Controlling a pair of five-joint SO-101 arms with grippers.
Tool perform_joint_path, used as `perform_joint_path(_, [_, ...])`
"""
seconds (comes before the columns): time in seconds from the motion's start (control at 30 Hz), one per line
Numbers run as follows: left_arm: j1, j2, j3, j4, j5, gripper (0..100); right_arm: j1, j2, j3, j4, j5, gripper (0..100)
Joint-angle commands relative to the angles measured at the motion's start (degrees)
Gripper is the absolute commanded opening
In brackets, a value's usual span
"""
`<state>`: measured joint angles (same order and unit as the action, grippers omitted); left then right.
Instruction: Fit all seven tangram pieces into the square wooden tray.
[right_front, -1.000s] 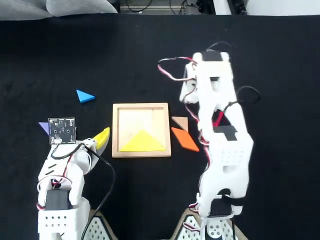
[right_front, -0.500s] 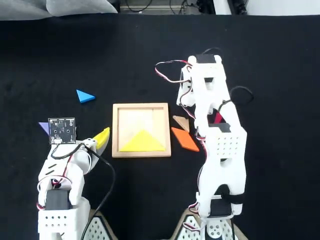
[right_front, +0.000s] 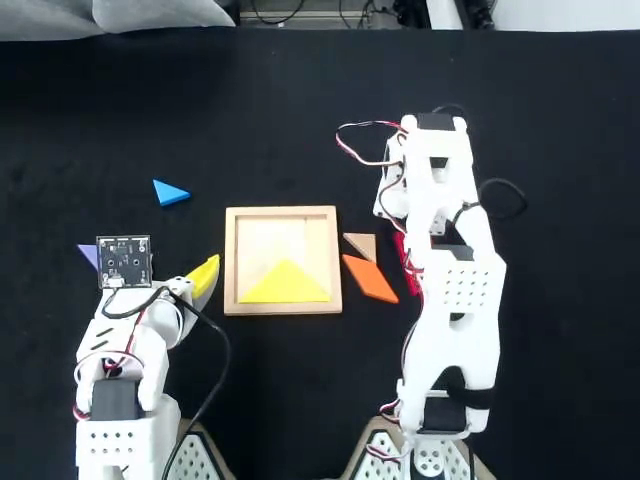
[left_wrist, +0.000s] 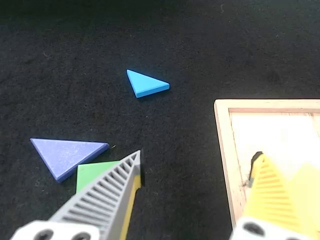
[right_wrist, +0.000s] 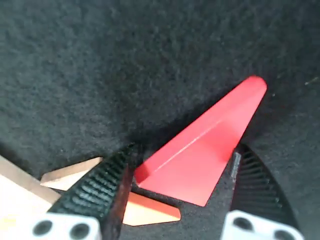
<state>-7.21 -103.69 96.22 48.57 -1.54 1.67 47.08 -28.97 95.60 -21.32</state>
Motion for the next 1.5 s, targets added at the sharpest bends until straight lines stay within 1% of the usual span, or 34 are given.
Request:
perform_joint_path(0.0, [0.4, -0.3, 1.2, -1.1, -0.3, 34, 0.4, -0.5, -0.3, -0.6, 0.6, 28.0])
perform_joint_path(0.13, [0.5, -0.3, 1.2, -1.1, -0.3, 34, 0.5, -1.1, -1.3, 0.4, 0.6, 28.0])
perform_joint_path(0.23, [0.5, -0.3, 1.2, -1.1, -0.3, 34, 0.3, -3.4, -5.9, 5.2, 0.5, 28.3])
perform_joint_path(0.37, [0.3, -0.3, 1.2, -1.1, -0.3, 34, -0.3, -5.0, -6.4, 5.2, 0.3, 28.3])
perform_joint_path(0.8, [0.2, -0.3, 1.2, -1.1, -0.3, 34, -0.4, 5.7, -10.5, 5.2, 0.4, 27.8])
perform_joint_path(0.87, [0.2, -0.3, 1.2, -1.1, -0.3, 34, -0.4, 5.8, -10.3, 5.2, 0.4, 24.4])
perform_joint_path(1.0, [0.2, -0.3, 1.2, -1.1, -0.3, 34, 0.7, 5.7, -10.8, 5.1, 0.7, 9.0])
perform_joint_path(1.03, [0.2, -0.3, 1.2, -1.1, -0.3, 34, 1.1, 5.7, -10.8, 5.1, 1.6, 7.5])
perform_joint_path(1.1, [0.2, -0.3, 1.2, -1.1, -0.3, 34, 1.5, 5.6, -10.5, 5.2, 3.2, 8.0])
perform_joint_path(1.3, [0.2, -0.3, 1.2, -1.1, -0.3, 34, 4.7, 5.8, -10.2, 5.3, 4.0, 7.9])
perform_joint_path(1.47, [0.2, -0.3, 1.2, -1.1, -0.3, 34, 6.6, 5.8, -10.2, 5.3, 6.9, 7.8])
